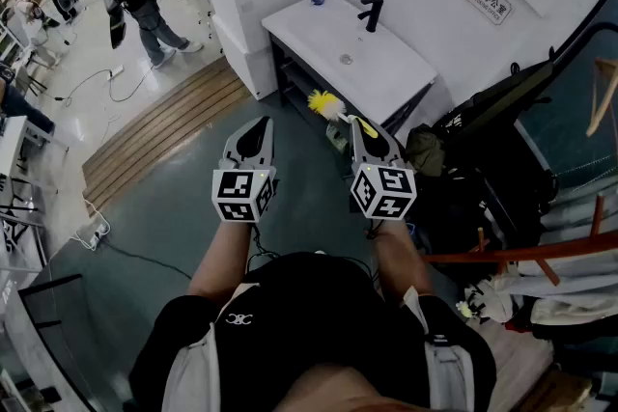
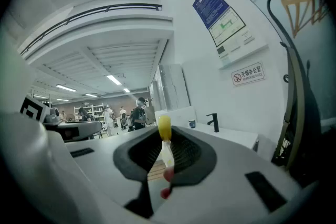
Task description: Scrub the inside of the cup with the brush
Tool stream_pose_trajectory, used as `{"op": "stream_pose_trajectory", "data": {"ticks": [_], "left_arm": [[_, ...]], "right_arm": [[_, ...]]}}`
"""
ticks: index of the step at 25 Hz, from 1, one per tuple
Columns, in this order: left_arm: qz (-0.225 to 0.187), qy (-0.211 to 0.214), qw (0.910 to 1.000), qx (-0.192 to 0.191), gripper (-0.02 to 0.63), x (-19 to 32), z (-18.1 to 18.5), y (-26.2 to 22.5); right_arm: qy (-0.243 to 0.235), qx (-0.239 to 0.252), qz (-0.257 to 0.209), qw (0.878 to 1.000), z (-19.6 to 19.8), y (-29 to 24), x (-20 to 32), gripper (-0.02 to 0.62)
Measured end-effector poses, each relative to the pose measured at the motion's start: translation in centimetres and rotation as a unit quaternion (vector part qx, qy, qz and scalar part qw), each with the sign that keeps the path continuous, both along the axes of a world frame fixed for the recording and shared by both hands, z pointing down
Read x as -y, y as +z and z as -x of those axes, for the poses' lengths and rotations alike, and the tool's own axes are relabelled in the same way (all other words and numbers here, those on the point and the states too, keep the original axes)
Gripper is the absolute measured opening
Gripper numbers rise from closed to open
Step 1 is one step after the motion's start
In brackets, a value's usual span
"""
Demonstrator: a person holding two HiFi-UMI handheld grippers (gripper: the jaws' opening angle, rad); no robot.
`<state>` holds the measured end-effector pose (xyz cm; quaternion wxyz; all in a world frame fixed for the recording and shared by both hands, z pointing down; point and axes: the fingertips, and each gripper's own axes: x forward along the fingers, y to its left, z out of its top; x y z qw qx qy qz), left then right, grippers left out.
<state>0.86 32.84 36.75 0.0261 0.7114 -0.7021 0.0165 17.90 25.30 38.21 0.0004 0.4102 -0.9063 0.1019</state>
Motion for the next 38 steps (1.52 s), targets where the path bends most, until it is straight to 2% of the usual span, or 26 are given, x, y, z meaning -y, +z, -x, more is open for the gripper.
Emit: {"op": "stream_pose_trajectory", "data": {"ticks": [8, 16, 22, 31, 38], "left_arm": [[-0.010, -0.013, 0.9998, 0.010, 0.015, 1.0, -0.8, -0.4], [-0.009, -0.030, 0.9993, 0.020, 0.014, 1.7, -1.7, 0.1], [-0.009, -0.031, 0.9992, 0.021, 0.015, 3.9, -1.2, 0.5], [-0.015, -0.010, 0.9995, 0.027, 0.015, 10.5, 0.7, 1.0], [-0.015, 0.016, 0.9993, 0.029, 0.015, 18.2, 3.6, 1.7]], "right_arm": [[-0.003, 0.013, -0.042, 0.999, -0.7, -0.8, 1.3, 0.055], [-0.030, 0.010, -0.050, 0.998, -0.6, -0.5, 2.4, 0.055], [-0.031, 0.010, -0.055, 0.998, -0.2, -0.5, 4.5, 0.055], [-0.019, 0.005, -0.060, 0.998, 1.8, 0.2, 9.9, 0.055], [-0.001, -0.001, -0.065, 0.998, 4.9, 0.6, 16.6, 0.055]]}}
